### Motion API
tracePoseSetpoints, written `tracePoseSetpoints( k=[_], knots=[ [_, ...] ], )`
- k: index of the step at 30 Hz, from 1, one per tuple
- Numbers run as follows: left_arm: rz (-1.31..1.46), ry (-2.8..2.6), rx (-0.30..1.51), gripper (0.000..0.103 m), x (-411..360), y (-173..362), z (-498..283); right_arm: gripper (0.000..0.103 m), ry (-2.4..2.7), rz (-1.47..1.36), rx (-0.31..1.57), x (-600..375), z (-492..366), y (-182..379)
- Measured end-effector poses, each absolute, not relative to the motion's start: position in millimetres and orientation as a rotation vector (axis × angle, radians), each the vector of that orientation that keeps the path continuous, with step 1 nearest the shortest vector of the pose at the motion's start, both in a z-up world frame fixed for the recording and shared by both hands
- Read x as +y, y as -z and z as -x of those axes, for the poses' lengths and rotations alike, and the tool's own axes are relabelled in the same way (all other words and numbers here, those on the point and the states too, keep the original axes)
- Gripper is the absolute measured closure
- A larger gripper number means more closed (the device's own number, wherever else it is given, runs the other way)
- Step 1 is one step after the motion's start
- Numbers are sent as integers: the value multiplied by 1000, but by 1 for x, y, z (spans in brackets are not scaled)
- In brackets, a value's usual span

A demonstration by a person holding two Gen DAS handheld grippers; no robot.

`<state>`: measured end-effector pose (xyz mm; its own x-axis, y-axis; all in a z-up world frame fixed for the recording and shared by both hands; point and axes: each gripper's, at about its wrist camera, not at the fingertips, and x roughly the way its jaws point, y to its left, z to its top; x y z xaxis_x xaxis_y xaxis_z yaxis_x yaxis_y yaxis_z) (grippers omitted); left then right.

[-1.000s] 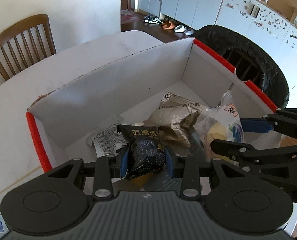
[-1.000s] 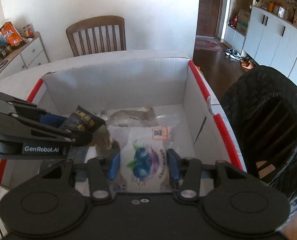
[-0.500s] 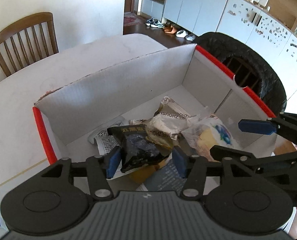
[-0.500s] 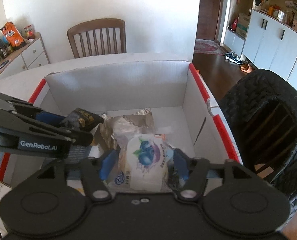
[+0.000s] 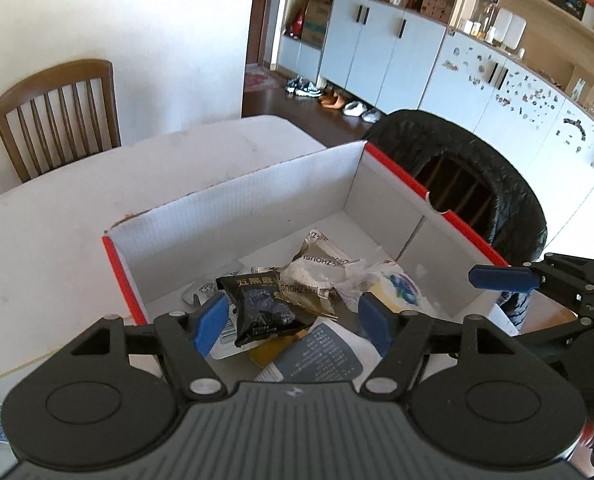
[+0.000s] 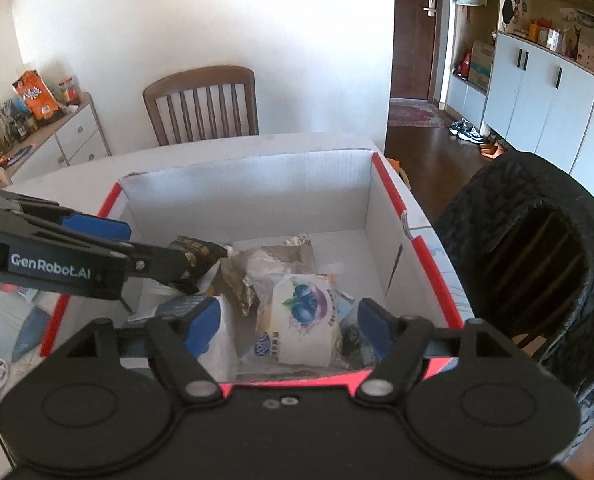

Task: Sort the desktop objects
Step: 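Lower into the box and open the left tool while the right tool releases the bread bag, then withdraw both tools from the red box back toward the table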

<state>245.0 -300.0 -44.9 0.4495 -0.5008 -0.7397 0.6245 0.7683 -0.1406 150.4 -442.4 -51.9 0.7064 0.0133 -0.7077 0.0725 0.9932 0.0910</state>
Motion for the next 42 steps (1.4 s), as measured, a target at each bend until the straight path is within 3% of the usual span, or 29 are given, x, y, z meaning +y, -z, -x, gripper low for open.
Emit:
tracePoseSetpoints(
  k=[10, 31, 36, 38, 42],
  knots=[
    [-168, 739, 787, 32, -278, 25, -213, 23, 22, -132, 737, -428, -125, 36],
    [-151, 773, 655, 20, -187, -2, -163, 19, -4, -152, 688, -348, -86, 26],
    [-135, 755, 645, 12, -160, -1, -158, 19, 2, -131, 698, -322, -81, 29],
    [-139, 737, 641, 4, -150, 1, -155, 19, -1, -132, 702, -311, -80, 31],
    [-118, 723, 653, 3, -125, 6, -155, 19, -13, -108, 707, -285, -76, 35]
  ],
)
